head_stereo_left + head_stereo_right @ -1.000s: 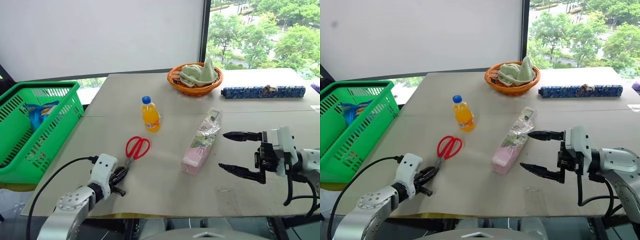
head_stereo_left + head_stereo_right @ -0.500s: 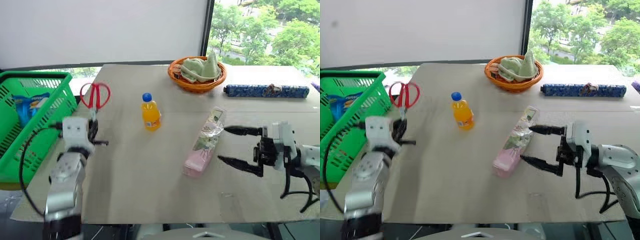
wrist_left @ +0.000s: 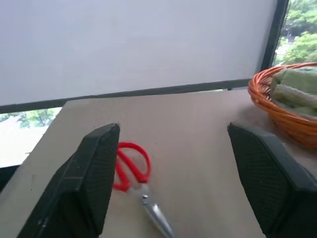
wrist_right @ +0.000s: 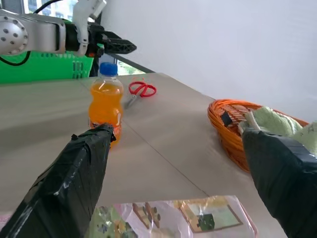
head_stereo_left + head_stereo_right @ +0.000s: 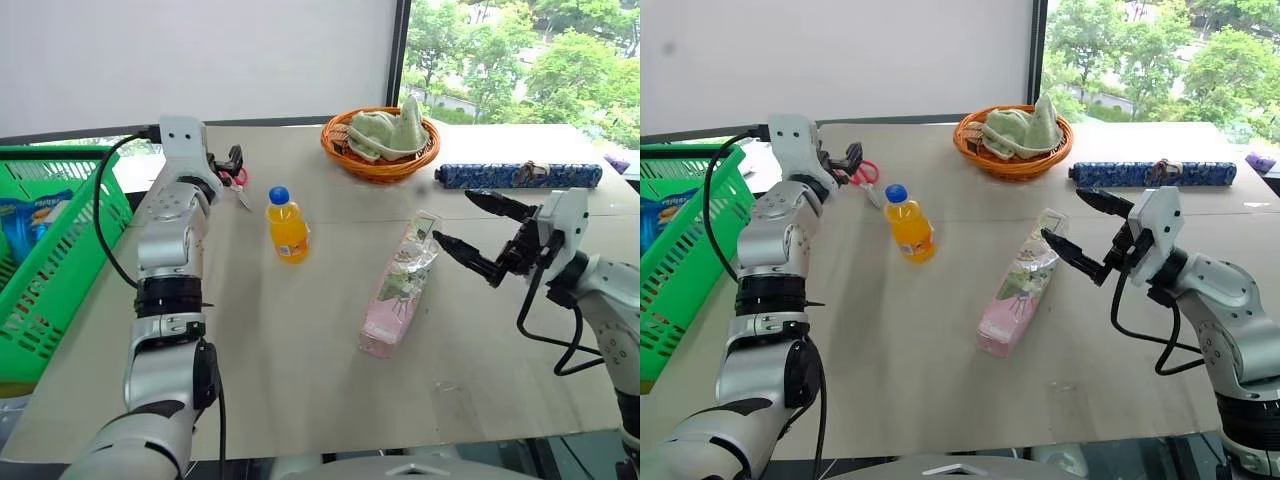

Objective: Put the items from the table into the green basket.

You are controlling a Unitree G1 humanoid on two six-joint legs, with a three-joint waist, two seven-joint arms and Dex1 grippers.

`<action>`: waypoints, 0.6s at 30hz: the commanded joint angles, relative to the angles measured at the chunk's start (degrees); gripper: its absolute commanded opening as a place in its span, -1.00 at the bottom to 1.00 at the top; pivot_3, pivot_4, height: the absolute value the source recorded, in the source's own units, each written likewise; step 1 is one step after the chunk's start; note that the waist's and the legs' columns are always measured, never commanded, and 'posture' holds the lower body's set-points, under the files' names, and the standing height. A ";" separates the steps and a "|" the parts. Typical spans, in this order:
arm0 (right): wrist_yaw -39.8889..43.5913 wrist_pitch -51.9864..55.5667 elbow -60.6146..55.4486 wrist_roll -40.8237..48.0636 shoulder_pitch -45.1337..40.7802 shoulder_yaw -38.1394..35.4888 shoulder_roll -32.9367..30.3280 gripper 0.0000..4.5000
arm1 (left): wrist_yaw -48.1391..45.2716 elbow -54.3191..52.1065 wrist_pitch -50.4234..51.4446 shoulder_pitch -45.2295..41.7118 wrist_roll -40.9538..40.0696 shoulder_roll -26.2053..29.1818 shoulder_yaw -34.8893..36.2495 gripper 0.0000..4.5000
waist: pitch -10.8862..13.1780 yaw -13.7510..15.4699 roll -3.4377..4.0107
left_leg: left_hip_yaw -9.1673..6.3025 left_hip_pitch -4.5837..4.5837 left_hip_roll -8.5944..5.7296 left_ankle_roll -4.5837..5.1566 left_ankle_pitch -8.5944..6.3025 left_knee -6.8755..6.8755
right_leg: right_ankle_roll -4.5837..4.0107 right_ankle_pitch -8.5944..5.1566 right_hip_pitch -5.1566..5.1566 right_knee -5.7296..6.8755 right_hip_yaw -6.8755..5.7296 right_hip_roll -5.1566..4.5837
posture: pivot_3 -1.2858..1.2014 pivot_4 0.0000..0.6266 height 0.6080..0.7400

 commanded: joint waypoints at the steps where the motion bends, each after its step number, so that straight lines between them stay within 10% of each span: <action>1: -0.02 -1.20 -2.91 -0.23 1.66 -2.06 -0.97 1.00 | -8.07 -16.20 0.77 10.09 -7.35 0.92 1.28 0.62 | 0.01 -0.61 0.04 | 0.01 -0.01 0.00 0.00 0.00 0.00 | 0.00 0.00 -0.01 0.00 0.02 -0.01 | -0.17 -1.00 1.00; 9: 1.40 0.29 -3.83 3.10 5.18 -4.76 -1.58 1.00 | -11.80 -28.06 3.71 28.99 -14.06 7.57 11.75 0.98 | 0.02 -1.65 0.05 | -0.04 0.24 0.05 -0.08 0.04 0.20 | -0.02 0.01 0.05 0.61 0.03 0.02 | -0.14 -1.00 1.00; 18: 3.21 -1.20 -1.27 2.06 3.81 -3.31 -1.93 1.00 | -20.93 -25.95 -3.42 32.69 -5.49 9.53 -5.25 0.98 | 0.04 0.30 0.19 | 0.01 1.19 -0.03 -0.20 -0.19 0.09 | -0.10 -0.01 0.87 0.51 0.02 -0.24 | -0.13 -1.00 1.00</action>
